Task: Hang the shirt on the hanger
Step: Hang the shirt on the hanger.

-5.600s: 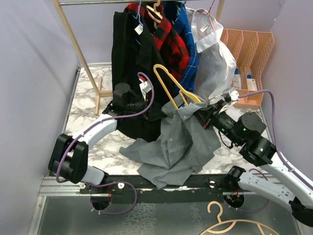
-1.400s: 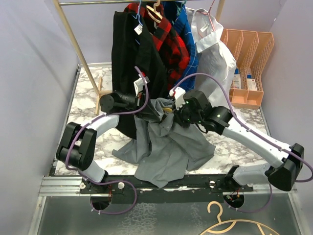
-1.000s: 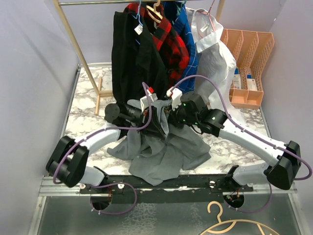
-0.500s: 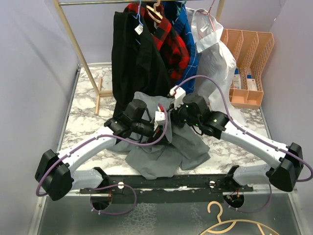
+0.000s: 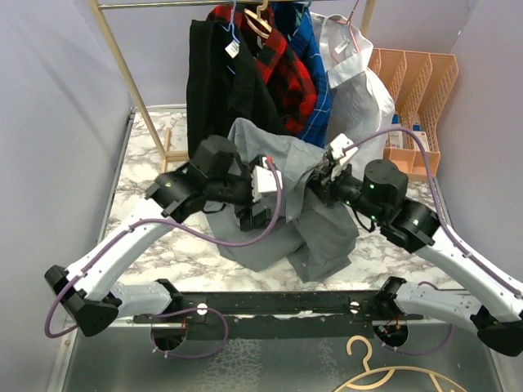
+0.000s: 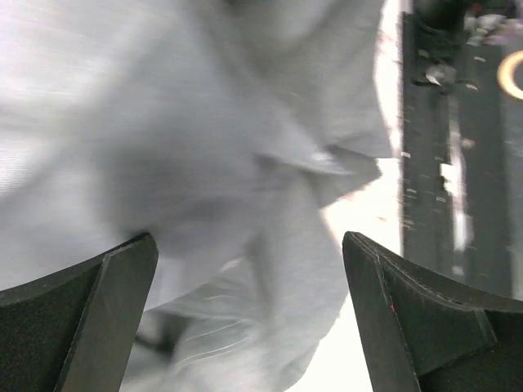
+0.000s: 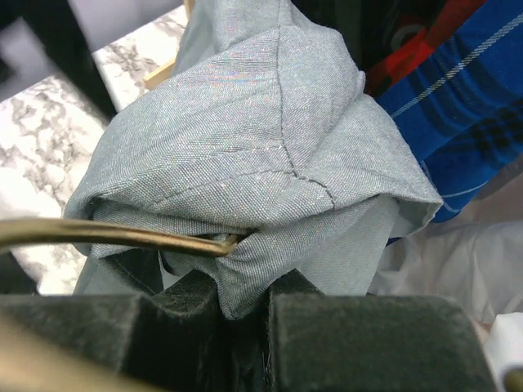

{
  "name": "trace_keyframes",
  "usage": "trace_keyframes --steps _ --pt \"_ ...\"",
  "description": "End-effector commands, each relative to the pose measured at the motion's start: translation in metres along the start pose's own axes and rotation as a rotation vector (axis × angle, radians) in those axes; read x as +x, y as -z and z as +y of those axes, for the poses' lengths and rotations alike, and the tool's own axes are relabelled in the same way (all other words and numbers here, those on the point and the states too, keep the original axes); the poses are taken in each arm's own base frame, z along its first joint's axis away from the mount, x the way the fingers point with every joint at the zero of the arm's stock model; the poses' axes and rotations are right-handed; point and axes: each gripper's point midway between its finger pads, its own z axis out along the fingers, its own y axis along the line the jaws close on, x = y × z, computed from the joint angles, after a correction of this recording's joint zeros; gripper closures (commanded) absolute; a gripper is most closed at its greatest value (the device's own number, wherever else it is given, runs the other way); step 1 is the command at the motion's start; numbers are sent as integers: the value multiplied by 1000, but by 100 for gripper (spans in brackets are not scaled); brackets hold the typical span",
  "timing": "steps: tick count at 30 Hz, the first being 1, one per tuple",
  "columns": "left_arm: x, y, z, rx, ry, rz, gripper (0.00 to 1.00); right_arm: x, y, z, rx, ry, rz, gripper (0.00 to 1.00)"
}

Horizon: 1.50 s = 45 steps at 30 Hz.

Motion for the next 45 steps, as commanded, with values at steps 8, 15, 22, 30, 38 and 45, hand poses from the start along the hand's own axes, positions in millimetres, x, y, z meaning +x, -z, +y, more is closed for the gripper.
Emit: trace_keyframes --steps 8,15,22,30,38,45 --pt "-59 80 69 -325 -323 50 1 19 63 58 -420 142 191 99" --pt "-22 74 30 -77 -398 113 1 -16 82 53 -400 169 139 99" --pt "-5 83 30 -56 -413 141 8 -34 91 65 -483 182 120 99" --pt "-17 85 48 -105 -429 119 100 -9 76 76 -561 176 222 99" --pt "32 109 72 -154 -443 307 97 -3 83 66 -521 205 261 99" --pt "60 129 81 -158 -361 382 52 10 83 48 -416 219 313 99"
